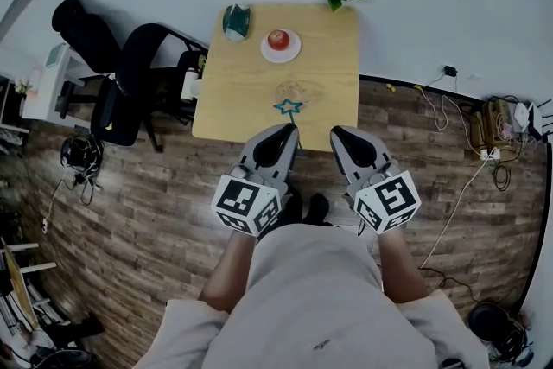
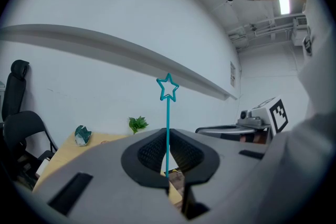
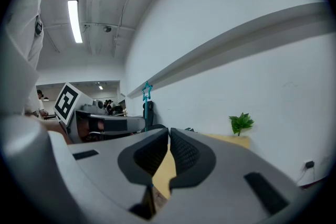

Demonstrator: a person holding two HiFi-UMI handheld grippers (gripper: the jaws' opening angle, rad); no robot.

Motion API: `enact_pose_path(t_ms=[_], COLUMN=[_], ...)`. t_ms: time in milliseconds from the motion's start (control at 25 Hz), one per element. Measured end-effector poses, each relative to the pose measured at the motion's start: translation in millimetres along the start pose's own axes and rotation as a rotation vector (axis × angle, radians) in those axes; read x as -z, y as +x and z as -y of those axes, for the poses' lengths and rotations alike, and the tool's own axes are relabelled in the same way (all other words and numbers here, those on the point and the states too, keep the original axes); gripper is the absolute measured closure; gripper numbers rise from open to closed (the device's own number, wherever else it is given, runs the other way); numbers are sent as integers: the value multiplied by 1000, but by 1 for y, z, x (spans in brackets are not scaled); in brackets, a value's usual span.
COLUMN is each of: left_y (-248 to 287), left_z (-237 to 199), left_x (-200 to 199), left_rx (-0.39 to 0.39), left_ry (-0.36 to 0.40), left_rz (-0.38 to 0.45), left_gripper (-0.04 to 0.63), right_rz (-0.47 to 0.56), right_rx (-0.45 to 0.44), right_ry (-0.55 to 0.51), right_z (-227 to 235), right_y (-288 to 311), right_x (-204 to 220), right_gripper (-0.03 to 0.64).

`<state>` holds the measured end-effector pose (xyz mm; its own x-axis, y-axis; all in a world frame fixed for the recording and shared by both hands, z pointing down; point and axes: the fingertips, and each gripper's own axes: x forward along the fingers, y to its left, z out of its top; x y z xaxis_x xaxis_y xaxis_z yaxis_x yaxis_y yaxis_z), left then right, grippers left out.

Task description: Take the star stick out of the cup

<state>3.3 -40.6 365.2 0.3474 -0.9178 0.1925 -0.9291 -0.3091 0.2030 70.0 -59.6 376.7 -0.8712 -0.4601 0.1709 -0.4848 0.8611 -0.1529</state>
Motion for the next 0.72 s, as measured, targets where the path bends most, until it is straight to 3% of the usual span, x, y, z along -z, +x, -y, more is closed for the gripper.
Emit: enact_pose_path(t_ms=[720], left_y=[-6], left_z=[-6], left_x=[1], left_rx=[-3], left_ry=[-15], left_rz=[8], left_gripper=[575], right_rz=[-14], right_rx=[12], right_ry=[-4], right_z=[0], right_y=[1], right_x=[5], right_gripper=[616])
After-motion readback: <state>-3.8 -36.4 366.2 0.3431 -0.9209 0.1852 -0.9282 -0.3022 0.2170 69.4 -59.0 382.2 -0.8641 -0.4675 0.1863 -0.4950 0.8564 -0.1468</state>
